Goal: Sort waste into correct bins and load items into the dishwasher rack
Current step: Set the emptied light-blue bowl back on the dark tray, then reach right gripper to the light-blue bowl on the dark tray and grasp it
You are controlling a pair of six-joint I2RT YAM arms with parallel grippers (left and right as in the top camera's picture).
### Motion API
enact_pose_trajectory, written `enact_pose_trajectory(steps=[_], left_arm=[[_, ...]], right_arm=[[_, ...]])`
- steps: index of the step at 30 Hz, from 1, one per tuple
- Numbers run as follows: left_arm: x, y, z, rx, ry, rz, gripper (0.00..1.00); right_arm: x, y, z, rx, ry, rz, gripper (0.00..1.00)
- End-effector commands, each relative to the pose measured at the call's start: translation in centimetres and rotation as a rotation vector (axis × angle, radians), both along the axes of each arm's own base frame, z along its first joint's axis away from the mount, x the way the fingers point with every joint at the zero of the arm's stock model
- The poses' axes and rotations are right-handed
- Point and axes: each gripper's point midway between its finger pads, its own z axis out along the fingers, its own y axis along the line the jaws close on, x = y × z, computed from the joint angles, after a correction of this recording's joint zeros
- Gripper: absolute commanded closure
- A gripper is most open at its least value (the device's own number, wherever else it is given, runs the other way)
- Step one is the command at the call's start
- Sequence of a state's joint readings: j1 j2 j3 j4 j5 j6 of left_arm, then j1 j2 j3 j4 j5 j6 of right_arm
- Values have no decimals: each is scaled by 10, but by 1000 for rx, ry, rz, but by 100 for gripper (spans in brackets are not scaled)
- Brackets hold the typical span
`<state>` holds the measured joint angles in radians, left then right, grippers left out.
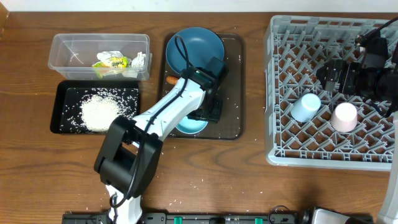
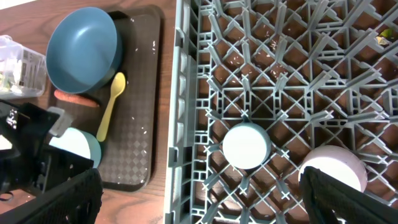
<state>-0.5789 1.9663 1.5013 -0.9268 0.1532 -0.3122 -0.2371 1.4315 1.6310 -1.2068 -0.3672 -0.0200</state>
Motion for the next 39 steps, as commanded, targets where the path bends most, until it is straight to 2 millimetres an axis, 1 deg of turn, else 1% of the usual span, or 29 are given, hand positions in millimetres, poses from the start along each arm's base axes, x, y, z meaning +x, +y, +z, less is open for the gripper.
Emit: enact_pose_trajectory(steps=[1,4,6,10,13,16,18,20,24,26,28,34,39], left_arm=[[28,-12,34,-50,-111,-58,43],[48,-24,56,-82,-209,-168,39],[59,-28,65,-86,-264,-187,37],[77,-25,72,-48,-349,-168,35],[82,-22,74,-31,-371,-180,35],[86,-16,78,-32,-372,-153,35],[93,-8,86,-38,-375,-108,35],[100,2,99,-45,-378,-66,35],[111,35,128,-46,-376,57,35],[112,55,139,-41,-369,116,35],[110,73,147,-37,-360,150,35],[94,118,157,-18,-300,241,35],[91,143,157,-1,-278,296,35]], right_arm=[[2,11,1,-5,-10,48,1],[2,11,1,-6,-11,48,1],[2,11,1,-5,-10,48,1],[2,11,1,-5,-10,49,1],[3,15,1,2,-14,59,1],[6,28,4,30,-28,100,3],[9,38,3,46,-28,117,4],[13,50,0,58,-22,138,4],[21,86,-9,80,2,209,5],[24,106,-17,93,24,243,6],[26,125,-26,102,49,280,7],[29,173,-55,115,131,357,9],[28,213,-78,134,188,400,12]])
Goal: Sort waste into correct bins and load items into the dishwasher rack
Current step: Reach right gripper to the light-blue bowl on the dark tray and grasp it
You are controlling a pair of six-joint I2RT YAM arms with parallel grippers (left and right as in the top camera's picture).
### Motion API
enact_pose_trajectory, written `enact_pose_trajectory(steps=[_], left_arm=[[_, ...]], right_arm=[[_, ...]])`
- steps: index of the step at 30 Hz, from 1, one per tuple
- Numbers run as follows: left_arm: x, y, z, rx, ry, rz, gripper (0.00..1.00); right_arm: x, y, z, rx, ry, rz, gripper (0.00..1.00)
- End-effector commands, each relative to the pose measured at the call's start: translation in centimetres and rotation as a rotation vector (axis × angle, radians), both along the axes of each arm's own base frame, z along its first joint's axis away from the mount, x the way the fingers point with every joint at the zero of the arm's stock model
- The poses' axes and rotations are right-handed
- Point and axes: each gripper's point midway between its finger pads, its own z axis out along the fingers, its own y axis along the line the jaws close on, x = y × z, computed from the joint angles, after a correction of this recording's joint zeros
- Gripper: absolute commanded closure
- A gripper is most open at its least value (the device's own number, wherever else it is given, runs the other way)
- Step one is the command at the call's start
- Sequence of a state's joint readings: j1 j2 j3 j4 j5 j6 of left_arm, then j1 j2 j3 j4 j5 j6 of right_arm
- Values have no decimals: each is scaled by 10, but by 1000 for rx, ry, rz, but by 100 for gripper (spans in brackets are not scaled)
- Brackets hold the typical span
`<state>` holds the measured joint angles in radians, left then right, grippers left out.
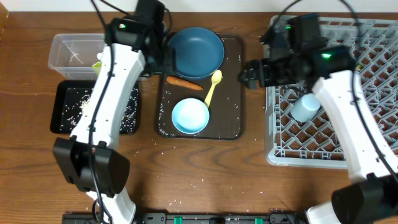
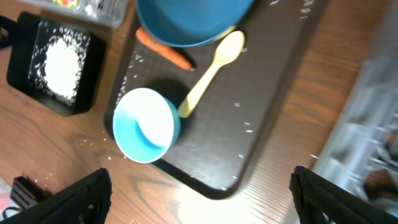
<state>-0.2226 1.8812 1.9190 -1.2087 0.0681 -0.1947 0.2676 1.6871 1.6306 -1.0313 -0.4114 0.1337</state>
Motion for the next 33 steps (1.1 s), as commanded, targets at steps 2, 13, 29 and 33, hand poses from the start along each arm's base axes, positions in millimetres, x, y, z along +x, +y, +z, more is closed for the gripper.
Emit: enact_pose_trajectory(steps=[2,13,29,33], left_arm=[[2,21,14,-15,-26,72,35],[8,85,13,-30,-20,281,20],[8,88,13,-30,-20,288,9],[8,88,13,-30,-20,288,7]], right_arm=[[-4,36,-21,18,75,13,15],[-27,102,-110,-153,227,32,34],[-38,107,-200,-433,249,22,83],[-31,106,-192,-424,221,8,99]])
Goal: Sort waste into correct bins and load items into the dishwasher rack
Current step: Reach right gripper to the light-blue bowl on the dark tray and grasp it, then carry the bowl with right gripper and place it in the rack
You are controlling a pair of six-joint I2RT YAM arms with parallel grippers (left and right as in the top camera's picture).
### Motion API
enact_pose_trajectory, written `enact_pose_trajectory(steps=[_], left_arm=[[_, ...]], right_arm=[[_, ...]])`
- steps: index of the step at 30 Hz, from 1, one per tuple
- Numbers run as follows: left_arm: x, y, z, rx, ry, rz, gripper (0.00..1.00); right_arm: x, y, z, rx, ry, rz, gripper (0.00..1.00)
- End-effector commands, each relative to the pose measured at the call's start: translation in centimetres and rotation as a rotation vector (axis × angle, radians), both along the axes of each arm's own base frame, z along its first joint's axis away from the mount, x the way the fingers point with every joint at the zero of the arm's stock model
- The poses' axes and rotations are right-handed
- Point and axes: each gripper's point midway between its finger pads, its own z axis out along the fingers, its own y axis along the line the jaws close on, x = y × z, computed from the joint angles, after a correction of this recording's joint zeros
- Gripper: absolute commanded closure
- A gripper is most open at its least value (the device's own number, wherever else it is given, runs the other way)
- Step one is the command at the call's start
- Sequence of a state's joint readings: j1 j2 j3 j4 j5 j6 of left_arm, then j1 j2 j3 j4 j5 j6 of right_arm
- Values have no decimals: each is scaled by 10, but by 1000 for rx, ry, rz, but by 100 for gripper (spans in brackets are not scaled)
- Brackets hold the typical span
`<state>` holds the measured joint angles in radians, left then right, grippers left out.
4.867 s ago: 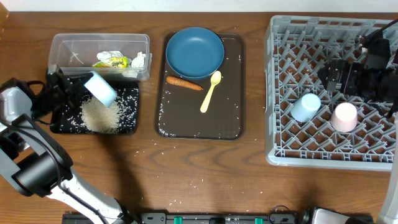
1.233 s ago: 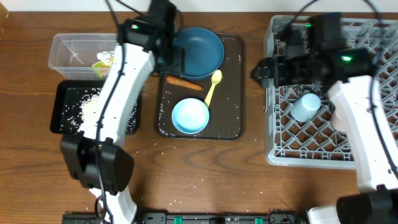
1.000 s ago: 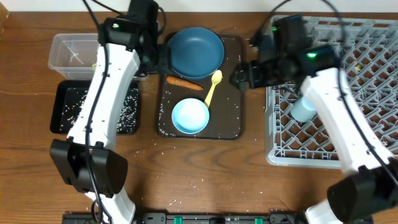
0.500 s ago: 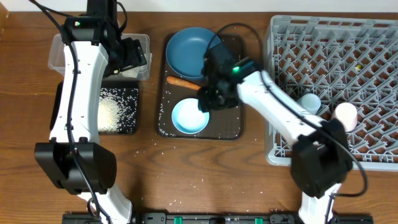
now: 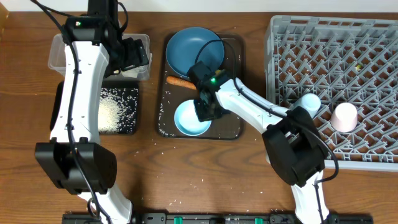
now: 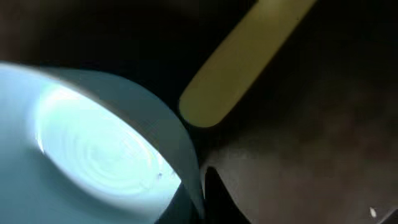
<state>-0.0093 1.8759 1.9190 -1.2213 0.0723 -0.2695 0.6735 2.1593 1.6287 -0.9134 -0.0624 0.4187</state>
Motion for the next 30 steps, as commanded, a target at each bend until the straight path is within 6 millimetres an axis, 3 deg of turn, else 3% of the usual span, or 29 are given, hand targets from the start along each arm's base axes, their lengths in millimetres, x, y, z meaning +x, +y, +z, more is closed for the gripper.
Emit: enact_pose_trajectory(steps=[1,4,7,10,16,18,20,24,30], left_arm=[[0,0,12,0,-32,6,5],[0,0,12,0,-32,6,4],[0,0,12,0,-32,6,4],[0,0,12,0,-32,6,4],[0,0,12,0,-32,6,3],[0,0,12,0,-32,6,3],[0,0,12,0,-32,6,3],[0,0,12,0,-32,6,3],[0,0,12,0,-32,6,3]], right_arm=[[9,-4,13,-8,-50,-14,99],[19,-13,32,4,-92,-40,99],[35,-33,65,-1,-179,-89,99],[59,-69,110,-49,-335,-173,99],[97,-200,227,-378,-783,-502,99],[100,-241,260,-511,-910,-631,99],[102,-269,280,-607,-995,-736,99],[119,-312,286,-731,-1059,-856,99],[164,-348,248,-876,-1031,-818,99]])
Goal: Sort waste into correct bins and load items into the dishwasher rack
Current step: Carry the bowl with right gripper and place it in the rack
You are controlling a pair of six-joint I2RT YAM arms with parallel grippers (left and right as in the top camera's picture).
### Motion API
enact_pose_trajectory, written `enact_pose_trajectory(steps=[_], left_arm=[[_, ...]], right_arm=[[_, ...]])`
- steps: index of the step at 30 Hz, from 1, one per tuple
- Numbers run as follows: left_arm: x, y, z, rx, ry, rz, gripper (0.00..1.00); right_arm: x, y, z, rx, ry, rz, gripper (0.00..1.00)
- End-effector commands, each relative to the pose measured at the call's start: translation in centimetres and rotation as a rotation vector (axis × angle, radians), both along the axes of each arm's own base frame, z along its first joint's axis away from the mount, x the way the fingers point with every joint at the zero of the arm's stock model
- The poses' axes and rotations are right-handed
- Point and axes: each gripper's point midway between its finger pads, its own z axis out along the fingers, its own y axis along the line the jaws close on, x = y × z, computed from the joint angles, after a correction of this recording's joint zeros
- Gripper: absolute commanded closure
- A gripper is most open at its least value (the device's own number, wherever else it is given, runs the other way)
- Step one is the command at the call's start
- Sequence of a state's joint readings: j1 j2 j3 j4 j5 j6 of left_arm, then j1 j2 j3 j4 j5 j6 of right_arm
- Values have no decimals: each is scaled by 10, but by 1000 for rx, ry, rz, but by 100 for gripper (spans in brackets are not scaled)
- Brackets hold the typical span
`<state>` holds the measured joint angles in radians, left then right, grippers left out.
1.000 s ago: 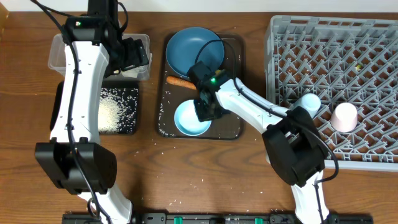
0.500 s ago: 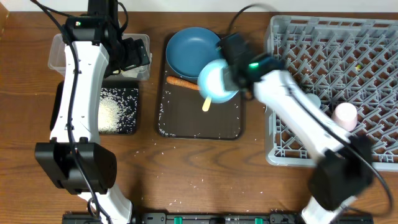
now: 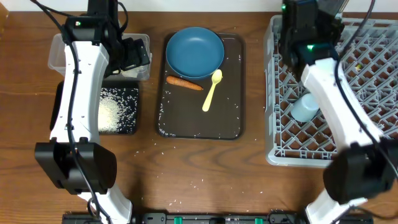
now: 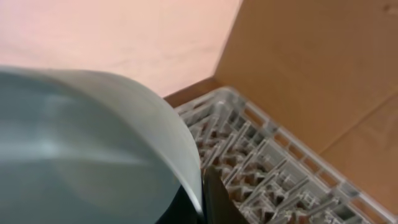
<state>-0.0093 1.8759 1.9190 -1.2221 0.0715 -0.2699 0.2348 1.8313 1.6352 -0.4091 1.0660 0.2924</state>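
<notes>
My right gripper (image 4: pixel 202 193) is shut on the rim of the small light blue bowl (image 4: pixel 81 149), with one dark finger (image 4: pixel 214 202) on its outer side. In the overhead view my right gripper (image 3: pixel 303 25) hangs over the far left part of the grey dishwasher rack (image 3: pixel 373 155). On the dark tray (image 3: pixel 230 124) lie a big blue bowl (image 3: pixel 194 51), a carrot (image 3: pixel 184 83) and a yellow spoon (image 3: pixel 211 90). My left gripper (image 3: pixel 134 57) hovers at the right end of the clear bin (image 3: pixel 74 50); whether its jaws are open does not show.
A black tray of rice (image 3: pixel 99 109) sits in front of the clear bin. A light blue cup (image 3: pixel 305 107) stands upside down in the rack. Rice grains are scattered on the dark tray and the wooden table (image 3: pixel 205 168).
My right gripper was down at the light blue bowl's rim on the tray. It now holds the bowl up over the rack's far left part. The left arm has not moved.
First my left gripper was at the small bowl on the tray and my right one over the rack. Then the left arm stood by the clear bin and the right at the tray's edge. Then the right gripper was on the bowl's rim, and now holds it over the rack.
</notes>
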Motion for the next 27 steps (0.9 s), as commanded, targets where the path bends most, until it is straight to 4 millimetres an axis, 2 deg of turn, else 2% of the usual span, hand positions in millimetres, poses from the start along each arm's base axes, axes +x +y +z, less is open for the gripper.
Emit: enact_pose_trajectory(steps=[1,5,8,15,23,27], left_arm=[[1,0,12,-1,-33,5,3],[1,0,12,-1,-33,5,3],[1,0,12,-1,-33,5,3],[1,0,12,-1,-33,5,3],[1,0,12,-1,-33,5,3],[1,0,12,-1,-33,5,3]], right_arm=[[17,-31,-32,-164,141,-89,99],[40,-41,-59,-260,204,-112,99],[51,-40,-78,-309,252,-108,99],[56,-39,-114,-339,348,-93,99],[42,-44,-122,-380,453,-124,99],[42,-47,-121,-369,434,-135,99]])
